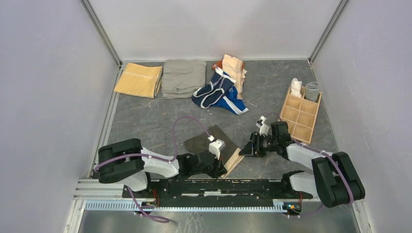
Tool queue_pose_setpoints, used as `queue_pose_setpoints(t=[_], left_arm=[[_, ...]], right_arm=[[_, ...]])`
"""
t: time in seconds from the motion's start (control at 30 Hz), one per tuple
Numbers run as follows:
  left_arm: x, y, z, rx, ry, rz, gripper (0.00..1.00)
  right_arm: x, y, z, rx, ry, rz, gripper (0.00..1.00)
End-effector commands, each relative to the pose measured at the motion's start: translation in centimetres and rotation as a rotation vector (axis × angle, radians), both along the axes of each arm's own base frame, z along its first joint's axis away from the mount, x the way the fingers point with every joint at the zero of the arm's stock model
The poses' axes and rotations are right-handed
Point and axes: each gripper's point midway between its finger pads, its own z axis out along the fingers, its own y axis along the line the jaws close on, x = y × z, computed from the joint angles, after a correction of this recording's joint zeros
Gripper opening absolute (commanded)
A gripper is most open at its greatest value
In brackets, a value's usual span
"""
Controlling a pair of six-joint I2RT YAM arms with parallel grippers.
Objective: Roll the underwear
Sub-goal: Fold the underwear at the center of the board.
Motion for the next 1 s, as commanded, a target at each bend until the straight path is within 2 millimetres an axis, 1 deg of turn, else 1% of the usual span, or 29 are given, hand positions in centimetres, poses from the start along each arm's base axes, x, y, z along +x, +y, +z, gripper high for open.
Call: queue_pose_setpoints(t=[0.0, 0.23, 0.37, 0.4, 0.47, 0.67, 0.97], left_arm=[[-0.8, 2.0, -2.8, 0.123, 0.023, -0.018, 0.02], [-0.8, 1.9, -2.8, 0.124, 0.024, -0.019, 0.02], [-0.9, 1.9, -2.9, 0.127, 0.025, -0.02, 0.02], [-0.9, 2.0, -3.0, 0.127, 0.025, -0.021, 0.02], [-0.9, 1.9, -2.9, 0.127, 0.024, -0.021, 0.02], [-0.9, 1.9, -3.1, 0.131, 0.023, -0.026, 0.02], [-0.9, 1.8, -3.2, 0.133, 0.023, -0.031, 0.02]], right_arm=[[-3.1, -2.6, -4.5, -0.178, 0.131, -0.021, 0.54], [-2.5, -2.3, -4.7, -0.168, 0.132, -0.038, 0.54], [-2.4, -2.2, -4.9, -0.167, 0.145, -0.056, 0.51], [-1.9, -2.1, -4.8, -0.158, 0.124, -0.061, 0.51], [-1.6, -2.1, -4.8, -0.159, 0.121, -0.07, 0.49], [-1.1, -2.0, -4.9, -0.164, 0.114, -0.098, 0.47], [-0.4, -2.0, -5.3, -0.172, 0.107, -0.127, 0.49]])
